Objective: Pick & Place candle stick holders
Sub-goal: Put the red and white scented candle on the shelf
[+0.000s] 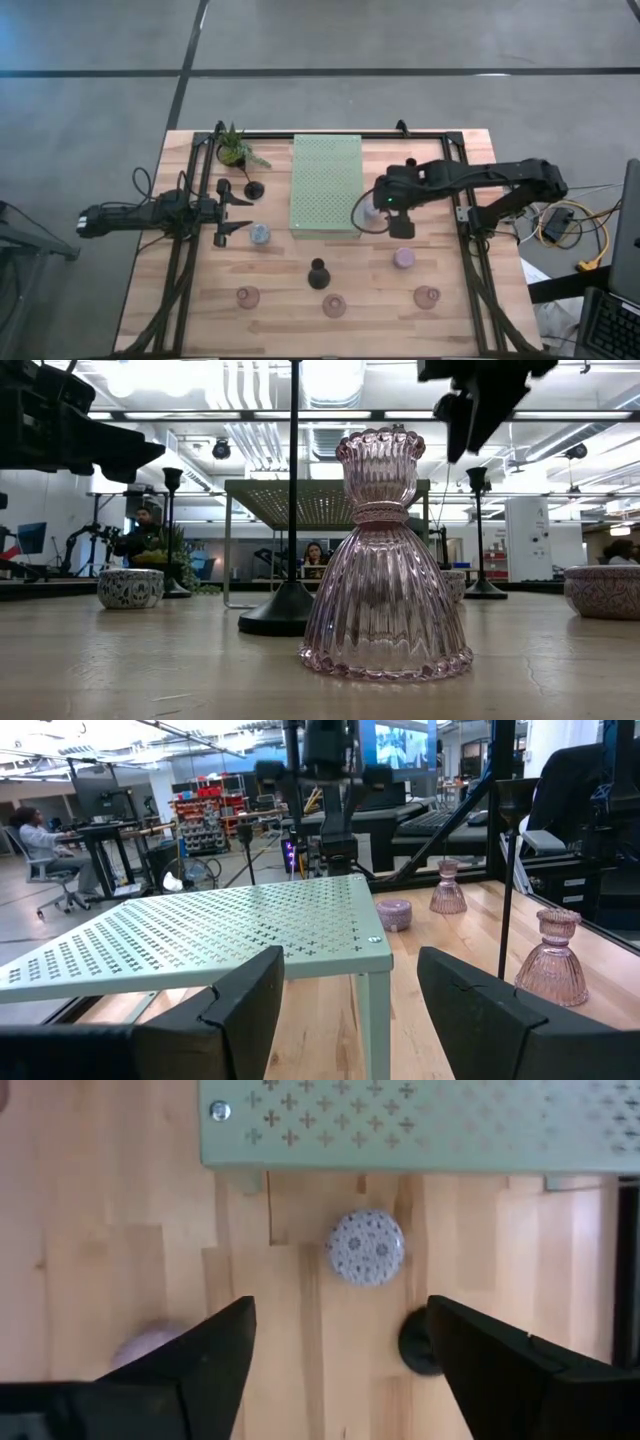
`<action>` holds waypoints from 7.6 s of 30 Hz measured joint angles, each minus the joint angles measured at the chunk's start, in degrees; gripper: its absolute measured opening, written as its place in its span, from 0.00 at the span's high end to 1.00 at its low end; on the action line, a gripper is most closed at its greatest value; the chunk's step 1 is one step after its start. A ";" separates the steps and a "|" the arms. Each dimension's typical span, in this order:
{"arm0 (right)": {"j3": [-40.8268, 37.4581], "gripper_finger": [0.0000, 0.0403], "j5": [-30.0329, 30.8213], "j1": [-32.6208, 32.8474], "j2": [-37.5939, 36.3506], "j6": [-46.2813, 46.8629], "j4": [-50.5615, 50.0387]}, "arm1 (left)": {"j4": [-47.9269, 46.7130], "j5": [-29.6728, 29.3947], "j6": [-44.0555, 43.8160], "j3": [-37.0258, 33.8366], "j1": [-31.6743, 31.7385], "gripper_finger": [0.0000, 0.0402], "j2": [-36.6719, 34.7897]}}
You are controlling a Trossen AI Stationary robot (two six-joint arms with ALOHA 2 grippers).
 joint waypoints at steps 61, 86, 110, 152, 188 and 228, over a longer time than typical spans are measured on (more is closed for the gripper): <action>-26.06 0.08 -4.50 -12.06 9.74 -7.44 39.86 | 0.00 0.00 0.00 0.00 0.00 0.41 0.24; -27.35 0.08 -0.39 -13.36 4.69 -7.84 34.86 | 0.00 0.00 -0.02 0.00 -0.02 0.41 0.26; -29.62 0.08 -3.64 -13.67 11.03 -7.66 43.14 | 0.00 0.00 0.00 0.00 0.00 0.41 0.31; -29.90 0.28 -1.29 -14.17 8.59 -5.75 39.06 | 0.00 0.00 0.00 0.00 0.00 0.41 0.33; 2.05 0.28 -2.16 -14.13 2.74 -9.94 9.27 | 0.00 0.00 0.00 0.00 0.00 0.41 0.33; 59.90 0.28 -13.11 -29.19 49.71 -25.44 -9.29 | 0.00 0.00 0.00 0.00 0.00 0.41 0.33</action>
